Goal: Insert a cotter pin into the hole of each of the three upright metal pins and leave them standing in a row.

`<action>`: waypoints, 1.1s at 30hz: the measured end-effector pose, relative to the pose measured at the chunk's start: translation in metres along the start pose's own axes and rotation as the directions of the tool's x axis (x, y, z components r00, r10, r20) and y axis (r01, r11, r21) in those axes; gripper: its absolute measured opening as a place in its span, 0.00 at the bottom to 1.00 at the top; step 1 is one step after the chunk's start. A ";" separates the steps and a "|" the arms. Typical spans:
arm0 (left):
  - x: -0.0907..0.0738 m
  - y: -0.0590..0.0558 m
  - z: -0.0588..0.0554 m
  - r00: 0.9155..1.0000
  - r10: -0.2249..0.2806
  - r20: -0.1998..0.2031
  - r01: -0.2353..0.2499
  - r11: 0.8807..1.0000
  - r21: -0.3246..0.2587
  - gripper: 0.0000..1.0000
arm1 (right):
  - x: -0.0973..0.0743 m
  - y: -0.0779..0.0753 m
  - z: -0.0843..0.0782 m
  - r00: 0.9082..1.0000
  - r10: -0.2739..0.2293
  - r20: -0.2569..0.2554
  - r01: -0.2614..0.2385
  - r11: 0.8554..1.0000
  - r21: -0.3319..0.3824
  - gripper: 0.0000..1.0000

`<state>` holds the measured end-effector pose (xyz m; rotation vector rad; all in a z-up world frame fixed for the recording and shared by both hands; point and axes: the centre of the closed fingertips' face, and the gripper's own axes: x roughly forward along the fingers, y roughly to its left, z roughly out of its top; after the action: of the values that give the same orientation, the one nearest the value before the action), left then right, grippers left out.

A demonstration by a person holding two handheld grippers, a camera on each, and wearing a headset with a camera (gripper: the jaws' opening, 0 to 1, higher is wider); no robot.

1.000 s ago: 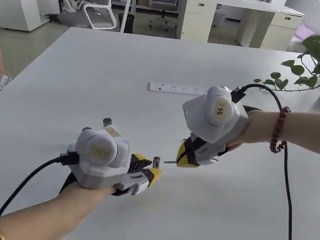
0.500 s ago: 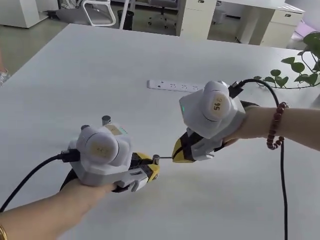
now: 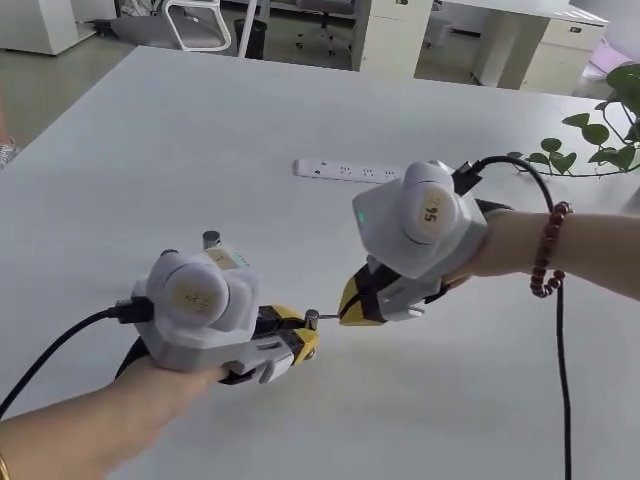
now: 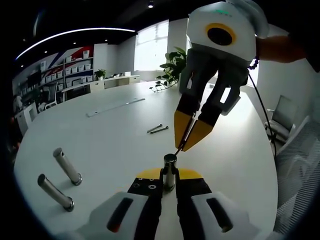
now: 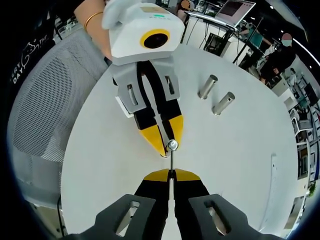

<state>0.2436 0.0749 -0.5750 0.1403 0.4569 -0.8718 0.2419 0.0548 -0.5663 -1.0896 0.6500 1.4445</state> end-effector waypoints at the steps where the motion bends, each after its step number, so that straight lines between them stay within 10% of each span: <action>1: 0.000 0.000 0.000 1.000 -0.001 0.002 0.001 1.000 -0.002 0.07 | 0.000 0.000 0.001 1.000 0.000 -0.001 0.000 1.000 -0.004 0.00; 33: 0.004 -0.002 -0.003 1.000 -0.012 0.021 0.013 1.000 -0.027 0.07 | 0.007 0.001 0.014 0.999 0.007 0.046 -0.009 0.999 0.043 0.00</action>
<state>0.2435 0.0721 -0.5793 0.1038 0.4502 -0.8785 0.2381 0.0703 -0.5663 -1.0188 0.6511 1.4520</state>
